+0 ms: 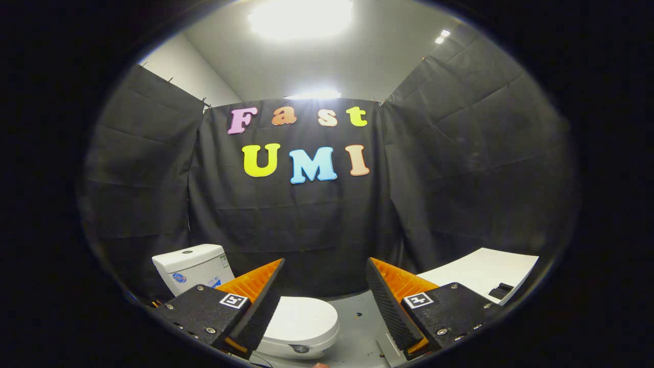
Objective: Open the toilet lid.
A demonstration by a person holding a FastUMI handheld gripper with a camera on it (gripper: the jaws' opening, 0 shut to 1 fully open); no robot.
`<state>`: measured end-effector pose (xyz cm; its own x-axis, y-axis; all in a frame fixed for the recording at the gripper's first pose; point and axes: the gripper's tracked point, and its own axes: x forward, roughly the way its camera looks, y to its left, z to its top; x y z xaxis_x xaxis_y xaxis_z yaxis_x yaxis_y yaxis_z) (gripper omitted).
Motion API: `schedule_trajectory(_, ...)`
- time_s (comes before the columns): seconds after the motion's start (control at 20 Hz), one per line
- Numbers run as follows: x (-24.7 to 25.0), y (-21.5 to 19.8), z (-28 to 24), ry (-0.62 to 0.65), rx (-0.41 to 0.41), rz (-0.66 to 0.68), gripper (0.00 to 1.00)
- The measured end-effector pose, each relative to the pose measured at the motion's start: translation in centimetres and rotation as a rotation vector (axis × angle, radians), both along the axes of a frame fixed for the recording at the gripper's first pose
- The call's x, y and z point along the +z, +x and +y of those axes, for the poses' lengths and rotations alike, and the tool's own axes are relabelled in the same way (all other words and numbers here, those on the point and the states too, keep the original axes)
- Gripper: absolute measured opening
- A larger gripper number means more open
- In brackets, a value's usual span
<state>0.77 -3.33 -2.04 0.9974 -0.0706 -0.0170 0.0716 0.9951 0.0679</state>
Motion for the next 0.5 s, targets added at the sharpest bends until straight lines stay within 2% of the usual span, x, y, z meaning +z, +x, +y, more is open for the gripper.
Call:
schedule_trajectory(0.3,-1.9,0.5,0.3,0.024,0.02,0.035,0.95)
schedule_trajectory(0.5,-6.0,1.2,1.0,0.044,0.047,0.11,0.95)
